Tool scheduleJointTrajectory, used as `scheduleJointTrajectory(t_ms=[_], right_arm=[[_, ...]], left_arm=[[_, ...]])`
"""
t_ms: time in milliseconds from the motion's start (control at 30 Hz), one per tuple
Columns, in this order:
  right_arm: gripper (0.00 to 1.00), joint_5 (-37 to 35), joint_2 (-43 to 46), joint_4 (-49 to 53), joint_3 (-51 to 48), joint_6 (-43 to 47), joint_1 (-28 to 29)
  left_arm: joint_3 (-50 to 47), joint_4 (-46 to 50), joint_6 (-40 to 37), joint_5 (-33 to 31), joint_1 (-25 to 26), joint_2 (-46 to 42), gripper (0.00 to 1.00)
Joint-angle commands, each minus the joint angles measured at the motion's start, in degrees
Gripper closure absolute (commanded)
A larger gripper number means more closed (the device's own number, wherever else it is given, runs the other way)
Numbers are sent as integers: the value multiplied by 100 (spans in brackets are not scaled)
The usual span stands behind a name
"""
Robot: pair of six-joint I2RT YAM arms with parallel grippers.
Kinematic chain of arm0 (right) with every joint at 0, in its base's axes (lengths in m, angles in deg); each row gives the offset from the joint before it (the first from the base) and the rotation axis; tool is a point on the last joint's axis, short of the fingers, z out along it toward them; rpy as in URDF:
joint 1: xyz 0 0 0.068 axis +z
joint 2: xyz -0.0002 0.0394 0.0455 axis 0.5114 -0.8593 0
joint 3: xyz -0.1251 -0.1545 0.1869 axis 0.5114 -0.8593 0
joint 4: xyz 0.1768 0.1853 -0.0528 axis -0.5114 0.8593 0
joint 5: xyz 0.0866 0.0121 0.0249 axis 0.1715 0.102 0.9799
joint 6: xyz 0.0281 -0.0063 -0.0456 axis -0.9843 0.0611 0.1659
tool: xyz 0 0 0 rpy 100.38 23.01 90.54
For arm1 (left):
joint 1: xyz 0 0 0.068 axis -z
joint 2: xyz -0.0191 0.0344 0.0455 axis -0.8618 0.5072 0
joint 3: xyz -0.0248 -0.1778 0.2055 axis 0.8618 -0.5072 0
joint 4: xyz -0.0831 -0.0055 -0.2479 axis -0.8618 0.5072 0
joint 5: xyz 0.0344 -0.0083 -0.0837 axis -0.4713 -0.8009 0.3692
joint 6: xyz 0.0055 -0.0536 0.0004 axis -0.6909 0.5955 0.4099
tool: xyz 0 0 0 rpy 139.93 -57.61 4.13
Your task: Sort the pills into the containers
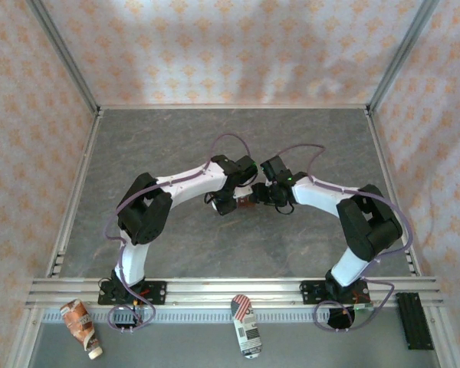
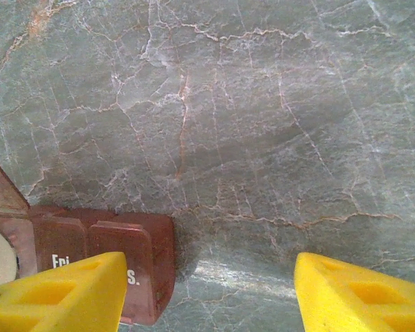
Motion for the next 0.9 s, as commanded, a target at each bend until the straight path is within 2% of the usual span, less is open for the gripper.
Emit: scheduleJointTrajectory(t_ms=[0,467,867], right_arm=[[35,-12,204,18,57,29,30],[36,102,77,-123,-41,-13,-49],[36,175,-7,-205,-76,-34,-52]], left_arm=[[89,-88,-4,23,68,87,100],[219,9,-44,68,70,67,100],[152,-91,-126,-323,151,55,100]])
